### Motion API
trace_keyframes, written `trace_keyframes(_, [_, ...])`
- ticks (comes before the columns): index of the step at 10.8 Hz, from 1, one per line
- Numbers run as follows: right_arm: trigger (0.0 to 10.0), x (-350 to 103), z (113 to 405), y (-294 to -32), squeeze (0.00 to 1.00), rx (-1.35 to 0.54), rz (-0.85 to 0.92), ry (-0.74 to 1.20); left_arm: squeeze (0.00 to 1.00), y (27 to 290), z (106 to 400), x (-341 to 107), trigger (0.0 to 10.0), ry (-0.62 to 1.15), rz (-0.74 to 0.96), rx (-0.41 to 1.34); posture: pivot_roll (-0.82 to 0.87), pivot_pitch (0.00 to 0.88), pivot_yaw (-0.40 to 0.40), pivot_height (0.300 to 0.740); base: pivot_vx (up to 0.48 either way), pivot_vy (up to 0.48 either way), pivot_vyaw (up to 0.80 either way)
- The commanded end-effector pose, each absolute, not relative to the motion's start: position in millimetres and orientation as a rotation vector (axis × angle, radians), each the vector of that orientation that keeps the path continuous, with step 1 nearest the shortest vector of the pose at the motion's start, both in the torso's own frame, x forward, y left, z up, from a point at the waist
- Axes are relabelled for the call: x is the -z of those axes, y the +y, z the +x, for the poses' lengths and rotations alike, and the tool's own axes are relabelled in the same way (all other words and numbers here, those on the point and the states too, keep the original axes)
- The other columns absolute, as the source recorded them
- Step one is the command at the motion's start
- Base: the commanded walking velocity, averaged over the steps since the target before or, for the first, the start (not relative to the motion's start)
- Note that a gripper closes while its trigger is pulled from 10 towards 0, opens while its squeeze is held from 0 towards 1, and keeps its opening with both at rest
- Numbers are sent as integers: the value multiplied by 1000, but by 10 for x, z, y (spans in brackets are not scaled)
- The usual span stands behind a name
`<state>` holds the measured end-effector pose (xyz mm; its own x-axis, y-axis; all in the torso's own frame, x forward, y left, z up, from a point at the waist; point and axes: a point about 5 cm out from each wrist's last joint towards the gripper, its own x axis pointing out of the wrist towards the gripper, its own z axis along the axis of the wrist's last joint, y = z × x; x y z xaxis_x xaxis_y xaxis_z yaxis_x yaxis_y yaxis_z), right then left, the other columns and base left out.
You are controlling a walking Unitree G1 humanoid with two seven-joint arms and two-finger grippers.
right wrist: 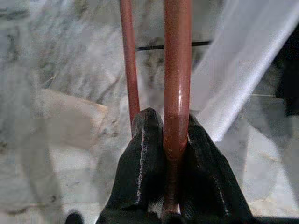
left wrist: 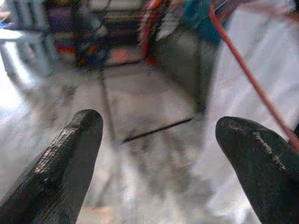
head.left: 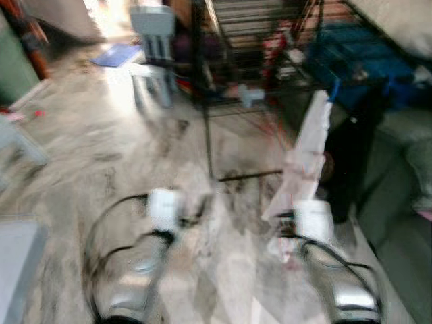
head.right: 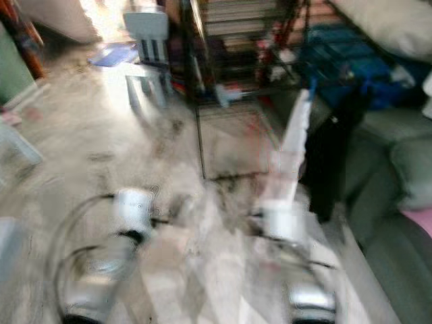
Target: Hang hanger
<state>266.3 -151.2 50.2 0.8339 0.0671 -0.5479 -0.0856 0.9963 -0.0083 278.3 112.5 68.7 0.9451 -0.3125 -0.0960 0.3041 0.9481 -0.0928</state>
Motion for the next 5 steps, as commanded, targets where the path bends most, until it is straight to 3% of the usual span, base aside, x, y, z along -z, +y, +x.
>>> trace_keyframes(1, [10000, -505, 2650, -1634, 0, -43, -37, 588, 0, 1009, 2816, -744, 10000, 94, -82, 346, -101, 91, 19, 740, 450, 0, 0])
trace_keyframes(5, [10000, -554, 2687, -1735, 0, -9, -55, 571, 0, 957, 2771, -714, 10000, 105, -84, 363, -105, 95, 10, 740, 473, 0, 0])
